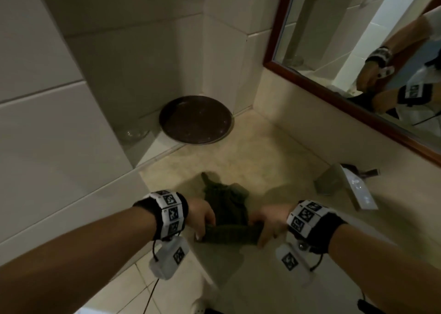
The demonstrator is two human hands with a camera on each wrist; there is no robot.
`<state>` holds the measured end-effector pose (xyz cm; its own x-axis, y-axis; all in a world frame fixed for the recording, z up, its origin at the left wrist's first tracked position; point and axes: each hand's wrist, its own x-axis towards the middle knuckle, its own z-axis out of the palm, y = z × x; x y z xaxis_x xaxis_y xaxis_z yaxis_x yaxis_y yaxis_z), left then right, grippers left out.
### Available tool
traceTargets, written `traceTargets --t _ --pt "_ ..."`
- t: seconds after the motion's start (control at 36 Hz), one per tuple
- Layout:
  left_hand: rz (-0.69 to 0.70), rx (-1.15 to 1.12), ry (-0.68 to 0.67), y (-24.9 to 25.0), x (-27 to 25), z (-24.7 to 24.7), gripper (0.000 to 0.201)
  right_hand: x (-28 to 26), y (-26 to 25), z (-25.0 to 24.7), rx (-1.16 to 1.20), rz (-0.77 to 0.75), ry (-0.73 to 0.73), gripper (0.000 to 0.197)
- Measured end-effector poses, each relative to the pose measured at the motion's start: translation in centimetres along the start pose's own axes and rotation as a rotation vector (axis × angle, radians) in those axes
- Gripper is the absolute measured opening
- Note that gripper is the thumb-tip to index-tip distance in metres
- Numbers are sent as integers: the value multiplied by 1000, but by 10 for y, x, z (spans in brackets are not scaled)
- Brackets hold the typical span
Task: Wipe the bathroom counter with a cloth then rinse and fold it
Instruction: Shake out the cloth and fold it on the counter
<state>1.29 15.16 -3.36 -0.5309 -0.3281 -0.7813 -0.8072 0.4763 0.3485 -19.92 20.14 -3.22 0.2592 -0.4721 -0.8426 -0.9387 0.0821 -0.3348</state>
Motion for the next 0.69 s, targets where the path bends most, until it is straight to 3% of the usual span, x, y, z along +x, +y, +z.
traceTargets --t 0.06,0.11,0.25,0.31,0.36,0.44,0.56,0.61,0.69 --pt "16 -89 63 -6 -6 -18 26 -10 1 -17 -6 -42 159 21" --pt "54 -238 199 -12 -13 -42 21 -20 4 -42 -13 -50 412 28" --pt "153 -338 919 -6 -44 -101 16 -53 -7 -92 321 -134 1029 13" --pt "226 -392 1106 0 -54 -113 22 -64 -13 -103 366 -205 1182 12" --pt "279 -424 1190 2 -60 -119 28 -73 -18 -108 385 -273 1275 11" --pt "331 -444 1190 2 -62 -117 38 -81 -19 -106 408 -329 1303 10" --pt "345 -445 1094 -1 -54 -93 39 -72 -9 -82 362 -289 1174 12" --pt "284 -394 977 -5 -46 -72 35 -60 2 -64 279 -243 1026 17" --pt "144 -229 597 -6 -33 -34 27 -46 11 -32 93 -208 632 18"
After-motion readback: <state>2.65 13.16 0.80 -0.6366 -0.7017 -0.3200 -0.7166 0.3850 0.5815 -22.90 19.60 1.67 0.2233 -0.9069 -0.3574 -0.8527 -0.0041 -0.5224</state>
